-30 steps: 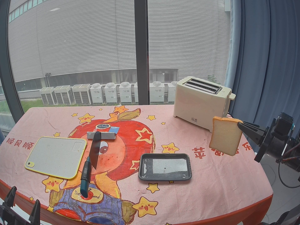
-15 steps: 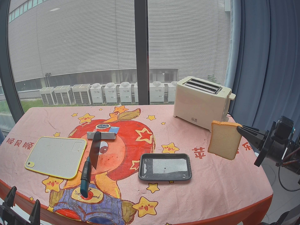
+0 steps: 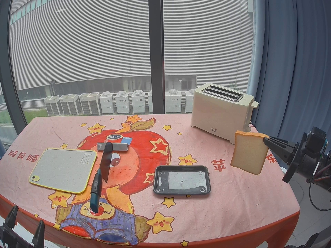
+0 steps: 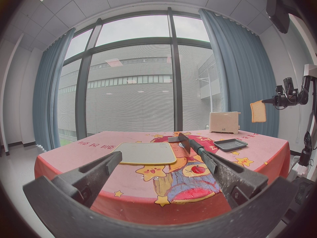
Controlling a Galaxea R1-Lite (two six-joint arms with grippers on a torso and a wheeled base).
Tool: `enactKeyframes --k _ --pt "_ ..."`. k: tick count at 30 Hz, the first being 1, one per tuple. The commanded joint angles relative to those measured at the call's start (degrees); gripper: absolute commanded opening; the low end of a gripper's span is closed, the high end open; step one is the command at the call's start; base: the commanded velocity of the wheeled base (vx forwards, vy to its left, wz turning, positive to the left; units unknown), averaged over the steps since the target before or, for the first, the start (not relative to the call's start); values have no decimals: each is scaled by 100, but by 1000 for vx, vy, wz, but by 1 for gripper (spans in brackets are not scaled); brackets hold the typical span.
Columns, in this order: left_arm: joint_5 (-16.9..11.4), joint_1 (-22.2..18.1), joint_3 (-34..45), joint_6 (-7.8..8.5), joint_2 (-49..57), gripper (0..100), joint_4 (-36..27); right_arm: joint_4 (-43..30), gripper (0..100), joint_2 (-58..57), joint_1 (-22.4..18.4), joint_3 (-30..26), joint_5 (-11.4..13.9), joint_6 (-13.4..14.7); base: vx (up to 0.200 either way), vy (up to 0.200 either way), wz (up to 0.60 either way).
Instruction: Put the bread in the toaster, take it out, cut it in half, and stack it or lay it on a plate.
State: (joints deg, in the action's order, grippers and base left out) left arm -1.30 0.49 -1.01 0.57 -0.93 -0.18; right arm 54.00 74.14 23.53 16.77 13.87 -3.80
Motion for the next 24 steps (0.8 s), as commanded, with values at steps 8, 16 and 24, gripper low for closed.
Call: enactKeyframes --k 8,16,24 --pt "104 -5 101 -57 93 100 1 -4 0 -111 11 10 1 -24 0 0 0" --pt "236 -5 101 -119 93 100 1 -4 0 -58 29 63 1 -59 0 50 0" --pt "236 -5 101 -119 93 100 1 5 0 -67 29 63 1 -68 0 200 0"
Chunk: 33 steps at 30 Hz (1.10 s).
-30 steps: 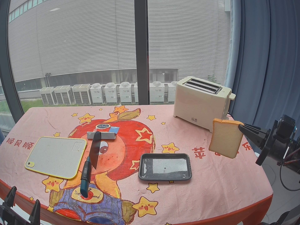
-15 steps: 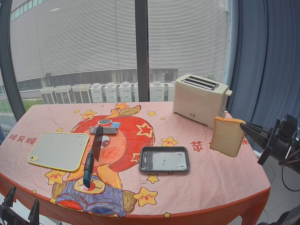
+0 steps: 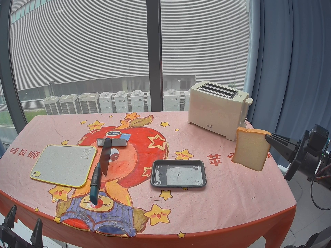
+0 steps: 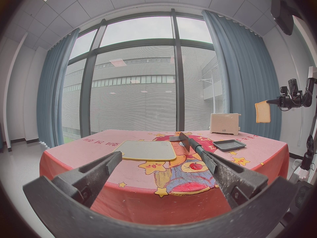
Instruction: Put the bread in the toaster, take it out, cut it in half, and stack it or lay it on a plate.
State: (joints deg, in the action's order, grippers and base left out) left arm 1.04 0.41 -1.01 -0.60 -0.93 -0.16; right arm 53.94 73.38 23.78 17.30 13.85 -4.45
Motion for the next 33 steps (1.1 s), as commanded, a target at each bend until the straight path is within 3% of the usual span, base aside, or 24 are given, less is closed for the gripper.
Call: enactKeyframes --k 1,33 --pt "2 2 101 -2 93 100 -2 2 0 10 3 10 4 -3 0 200 0" --pt "2 2 101 -2 93 100 -2 2 0 45 83 -42 4 -3 0 200 0"
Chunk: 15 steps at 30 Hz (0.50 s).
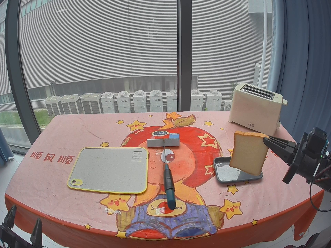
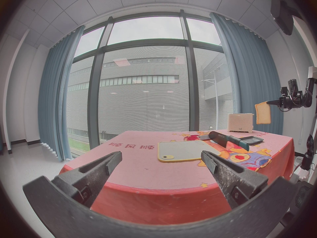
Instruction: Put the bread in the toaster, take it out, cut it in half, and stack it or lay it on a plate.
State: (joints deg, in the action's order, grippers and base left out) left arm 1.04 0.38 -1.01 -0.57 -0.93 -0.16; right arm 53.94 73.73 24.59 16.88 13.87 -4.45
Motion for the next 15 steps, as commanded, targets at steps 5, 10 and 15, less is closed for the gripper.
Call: enactKeyframes --k 5,10,15 --pt "2 6 101 -4 93 100 -2 2 0 10 2 17 1 -3 0 200 0" --pt "2 6 101 -4 93 100 -2 2 0 10 11 52 1 -3 0 200 0" --pt "2 6 101 -4 93 100 -2 2 0 10 116 52 1 6 0 200 0"
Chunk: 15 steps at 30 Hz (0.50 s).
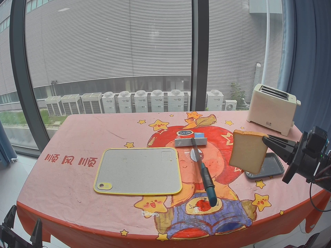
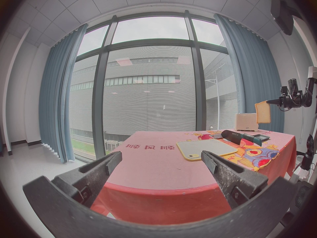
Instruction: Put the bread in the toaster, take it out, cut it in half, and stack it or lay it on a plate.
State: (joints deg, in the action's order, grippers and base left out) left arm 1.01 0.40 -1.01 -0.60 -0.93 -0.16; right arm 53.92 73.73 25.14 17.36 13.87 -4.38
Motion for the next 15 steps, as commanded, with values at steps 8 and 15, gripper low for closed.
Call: enactKeyframes --k 8,15 --pt "-13 4 101 7 93 100 -2 5 0 19 237 -22 1 25 -75 200 0" --pt "-13 4 101 16 93 100 -2 5 0 19 527 -48 1 77 -200 0 0"
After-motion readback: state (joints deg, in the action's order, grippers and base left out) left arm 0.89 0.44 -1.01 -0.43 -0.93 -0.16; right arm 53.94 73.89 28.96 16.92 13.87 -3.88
